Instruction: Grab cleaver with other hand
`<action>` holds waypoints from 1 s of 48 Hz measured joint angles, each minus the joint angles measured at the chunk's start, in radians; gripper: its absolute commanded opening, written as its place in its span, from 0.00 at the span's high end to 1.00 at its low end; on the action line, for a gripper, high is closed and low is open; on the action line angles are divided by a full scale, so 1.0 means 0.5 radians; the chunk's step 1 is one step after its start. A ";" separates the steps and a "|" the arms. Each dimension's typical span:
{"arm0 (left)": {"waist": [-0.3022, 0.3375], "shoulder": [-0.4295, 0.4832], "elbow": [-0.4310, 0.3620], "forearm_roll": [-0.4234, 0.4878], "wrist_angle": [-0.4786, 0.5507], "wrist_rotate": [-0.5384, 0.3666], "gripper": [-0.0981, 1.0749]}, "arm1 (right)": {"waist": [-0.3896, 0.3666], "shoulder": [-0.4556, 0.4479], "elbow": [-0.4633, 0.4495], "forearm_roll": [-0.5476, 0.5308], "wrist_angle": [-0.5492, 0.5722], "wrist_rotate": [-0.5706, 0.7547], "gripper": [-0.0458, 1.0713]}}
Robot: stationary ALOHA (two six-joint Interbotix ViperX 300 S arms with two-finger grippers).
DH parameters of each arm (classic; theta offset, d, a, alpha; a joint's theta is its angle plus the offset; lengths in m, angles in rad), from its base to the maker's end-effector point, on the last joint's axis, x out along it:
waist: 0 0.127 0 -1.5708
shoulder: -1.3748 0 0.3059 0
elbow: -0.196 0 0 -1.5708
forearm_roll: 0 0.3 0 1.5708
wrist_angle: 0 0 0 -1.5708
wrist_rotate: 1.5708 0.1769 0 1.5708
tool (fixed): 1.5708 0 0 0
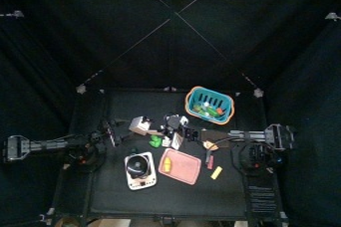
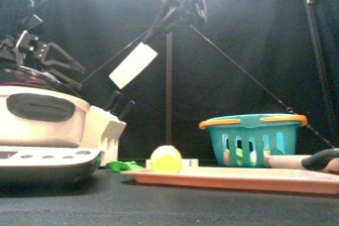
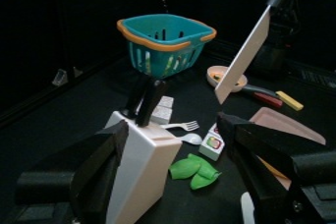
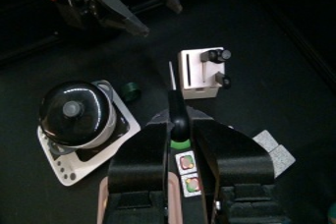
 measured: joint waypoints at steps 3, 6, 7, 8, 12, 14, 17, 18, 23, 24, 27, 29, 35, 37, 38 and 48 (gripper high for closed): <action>-0.025 0.000 -0.003 0.055 0.000 -0.003 0.03 | 0.003 -0.092 0.153 -0.052 -0.169 0.061 0.59; -0.067 0.000 -0.006 0.110 0.000 0.000 0.03 | 0.000 -0.175 0.298 -0.083 -0.341 0.080 0.59; -0.089 0.000 -0.012 0.141 0.000 0.000 0.03 | 0.000 -0.196 0.341 -0.089 -0.387 0.086 0.59; -0.104 0.000 -0.015 0.160 0.000 0.000 0.03 | 0.000 -0.218 0.387 -0.092 -0.442 0.086 0.59; -0.184 0.015 -0.043 0.276 0.000 0.000 0.03 | -0.003 -0.310 0.571 -0.095 -0.672 0.095 0.59; -0.224 0.028 -0.058 0.328 0.000 0.000 0.03 | -0.006 -0.344 0.647 -0.095 -0.779 0.092 0.59; -0.285 0.061 -0.101 0.420 0.000 0.000 0.03 | -0.015 -0.374 0.749 -0.098 -0.927 0.089 0.59; -0.304 0.077 -0.114 0.448 0.000 0.000 0.03 | -0.021 -0.380 0.785 -0.104 -0.979 0.080 0.59; -0.374 0.184 -0.196 0.552 0.000 0.000 0.03 | -0.058 -0.423 0.923 -0.132 -1.175 0.064 0.59; -0.383 0.209 -0.218 0.568 -0.003 0.003 0.03 | -0.067 -0.433 0.945 -0.138 -1.203 0.064 0.59; -0.399 0.282 -0.273 0.589 -0.009 -0.009 0.03 | -0.095 -0.457 1.009 -0.175 -1.292 0.064 0.59; -0.411 0.337 -0.313 0.589 -0.021 -0.012 0.03 | -0.110 -0.479 1.049 -0.199 -1.338 0.067 0.59; -0.479 0.463 -0.420 0.549 -0.086 -0.015 0.04 | -0.132 -0.528 1.135 -0.239 -1.424 0.064 0.59; -0.506 0.506 -0.457 0.512 -0.126 -0.015 0.04 | -0.135 -0.543 1.150 -0.245 -1.439 0.064 0.59; -0.512 0.518 -0.466 0.491 -0.144 -0.015 0.04 | -0.135 -0.549 1.157 -0.245 -1.445 0.064 0.59; -0.565 0.693 -0.528 0.313 -0.334 -0.015 0.04 | -0.135 -0.601 1.200 -0.282 -1.470 0.064 0.59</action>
